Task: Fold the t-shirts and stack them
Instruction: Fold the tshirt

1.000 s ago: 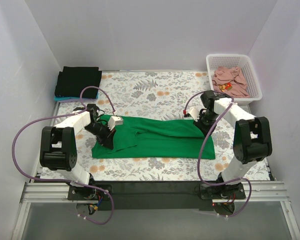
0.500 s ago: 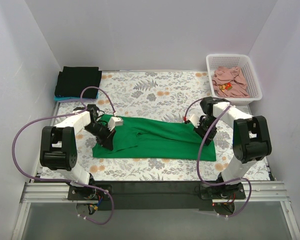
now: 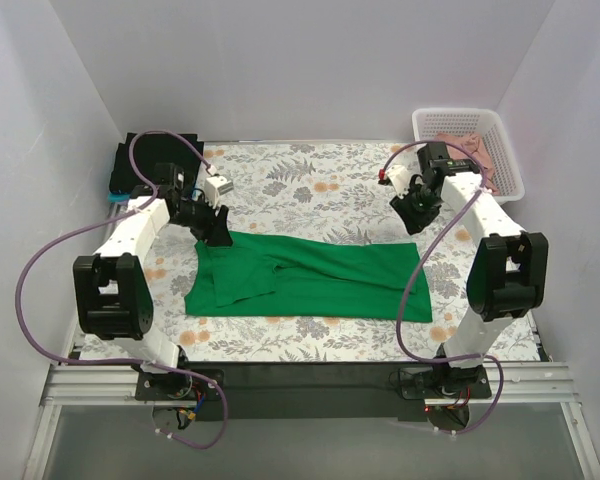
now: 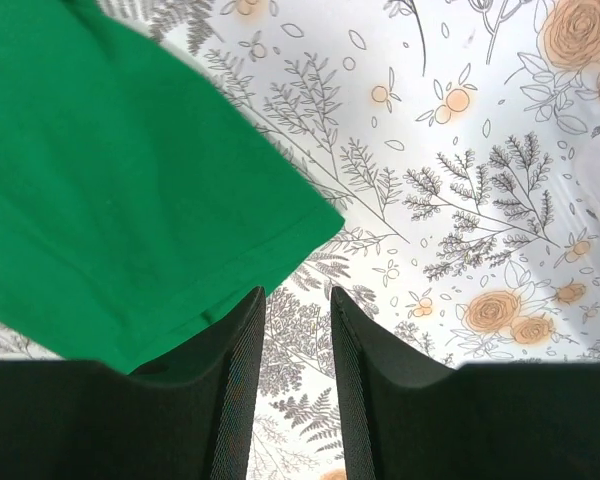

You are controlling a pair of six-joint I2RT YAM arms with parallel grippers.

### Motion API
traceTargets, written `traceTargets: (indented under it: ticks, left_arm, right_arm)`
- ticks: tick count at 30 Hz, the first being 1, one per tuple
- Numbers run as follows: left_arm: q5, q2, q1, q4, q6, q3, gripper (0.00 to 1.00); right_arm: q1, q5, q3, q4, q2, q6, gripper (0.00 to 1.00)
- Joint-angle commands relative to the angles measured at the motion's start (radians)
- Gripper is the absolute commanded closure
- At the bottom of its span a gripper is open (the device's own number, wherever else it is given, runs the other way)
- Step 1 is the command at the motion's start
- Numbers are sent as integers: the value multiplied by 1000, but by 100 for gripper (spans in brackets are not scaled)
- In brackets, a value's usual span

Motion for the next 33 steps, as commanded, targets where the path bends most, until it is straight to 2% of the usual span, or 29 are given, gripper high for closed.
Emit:
traceTargets:
  ticks: [1, 5, 7, 11, 26, 33]
  left_arm:
    - [-100, 44, 9, 213, -200, 19, 55]
    - [-154, 105, 14, 258, -254, 52, 49]
    - [-161, 145, 14, 244, -251, 74, 41]
    - [-174, 173, 61, 269, -257, 69, 40]
    - [-264, 282, 86, 313, -246, 89, 40]
    - [-275, 296, 107, 318, -240, 65, 52]
  right_arm:
    - [-3, 23, 2, 54, 68, 77, 60]
    - [-5, 45, -14, 96, 115, 69, 56]
    - [-3, 45, -14, 96, 129, 54, 54]
    - [-5, 45, -38, 100, 141, 28, 50]
    - [-5, 88, -92, 145, 154, -26, 51]
    - [-8, 97, -92, 162, 180, -32, 57]
